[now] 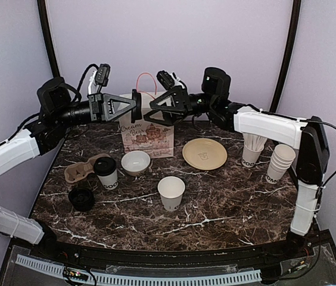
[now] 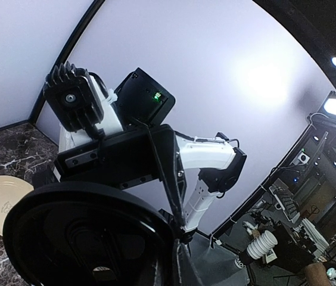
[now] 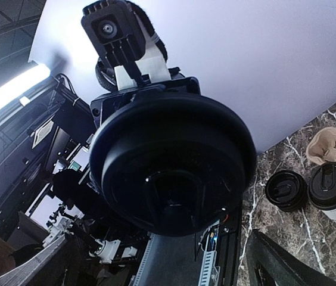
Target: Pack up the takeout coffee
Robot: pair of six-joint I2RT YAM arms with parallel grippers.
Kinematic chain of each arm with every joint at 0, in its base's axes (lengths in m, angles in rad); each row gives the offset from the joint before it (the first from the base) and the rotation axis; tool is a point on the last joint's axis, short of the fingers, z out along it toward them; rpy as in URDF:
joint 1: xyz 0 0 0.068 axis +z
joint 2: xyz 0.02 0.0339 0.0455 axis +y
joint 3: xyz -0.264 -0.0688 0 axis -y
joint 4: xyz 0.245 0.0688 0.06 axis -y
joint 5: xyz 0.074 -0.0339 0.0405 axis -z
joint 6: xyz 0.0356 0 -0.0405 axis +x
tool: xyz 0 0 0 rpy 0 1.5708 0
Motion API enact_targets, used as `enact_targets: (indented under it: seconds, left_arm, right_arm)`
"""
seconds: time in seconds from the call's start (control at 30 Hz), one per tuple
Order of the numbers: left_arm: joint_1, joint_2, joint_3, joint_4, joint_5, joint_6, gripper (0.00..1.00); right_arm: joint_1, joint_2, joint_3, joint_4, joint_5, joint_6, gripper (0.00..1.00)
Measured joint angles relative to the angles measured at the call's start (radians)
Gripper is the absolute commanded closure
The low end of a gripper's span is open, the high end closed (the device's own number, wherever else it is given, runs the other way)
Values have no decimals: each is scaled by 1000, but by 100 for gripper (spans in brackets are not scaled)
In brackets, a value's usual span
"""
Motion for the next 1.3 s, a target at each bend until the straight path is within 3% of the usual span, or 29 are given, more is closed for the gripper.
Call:
enact_targets:
  seconds: [0.3, 1.0, 1.3]
  left_arm:
    - [-6, 27, 0, 1, 10, -1, 97]
    - [-28, 31, 0, 0, 6, -5, 97]
    - [-37, 32, 0, -13, -16, -4, 97]
  right_arm:
    - [19, 11, 32, 39, -2, 55, 15]
    - [23, 34, 48, 10, 5, 47, 8]
    - [14, 34, 65, -75, 16, -7, 12]
